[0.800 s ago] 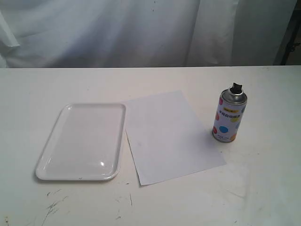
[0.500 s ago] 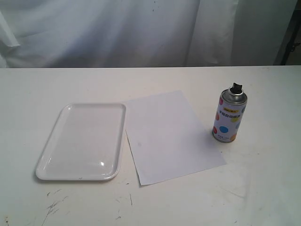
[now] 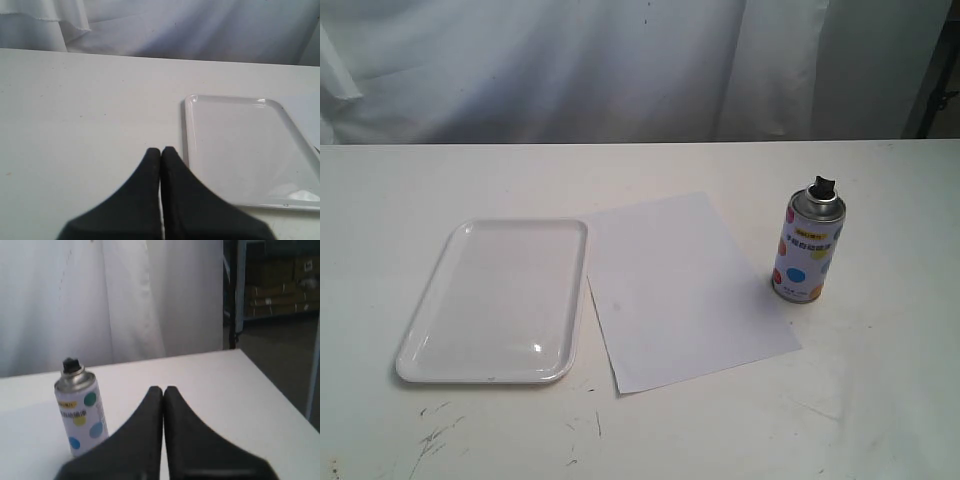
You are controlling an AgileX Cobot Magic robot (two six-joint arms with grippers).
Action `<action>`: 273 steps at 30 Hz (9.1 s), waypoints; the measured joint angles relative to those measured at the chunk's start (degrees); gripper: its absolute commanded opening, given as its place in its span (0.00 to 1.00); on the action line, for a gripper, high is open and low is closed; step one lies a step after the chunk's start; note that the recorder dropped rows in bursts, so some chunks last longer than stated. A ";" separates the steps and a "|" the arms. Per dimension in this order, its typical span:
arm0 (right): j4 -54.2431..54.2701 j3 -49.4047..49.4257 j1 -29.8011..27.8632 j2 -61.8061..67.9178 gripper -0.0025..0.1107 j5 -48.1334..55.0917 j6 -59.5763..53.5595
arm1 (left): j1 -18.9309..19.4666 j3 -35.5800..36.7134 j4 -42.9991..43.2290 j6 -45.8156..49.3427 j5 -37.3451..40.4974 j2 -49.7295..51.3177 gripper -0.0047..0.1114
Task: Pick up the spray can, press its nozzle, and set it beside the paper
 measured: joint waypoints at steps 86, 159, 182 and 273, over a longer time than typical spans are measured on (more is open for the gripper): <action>-22.21 -18.25 0.00 92.85 0.02 -56.82 3.50 | 0.00 0.00 0.00 0.00 0.00 0.00 0.04; -31.52 -34.93 6.57 115.26 0.72 -66.32 12.19 | 0.00 0.00 0.00 0.00 0.00 0.00 0.04; -31.39 -34.95 6.57 118.62 0.72 -67.40 12.19 | 0.00 0.00 0.00 0.00 0.00 0.00 0.04; -35.58 -62.78 29.76 103.71 0.02 0.05 -13.19 | 0.00 0.00 0.00 0.00 0.00 0.00 0.04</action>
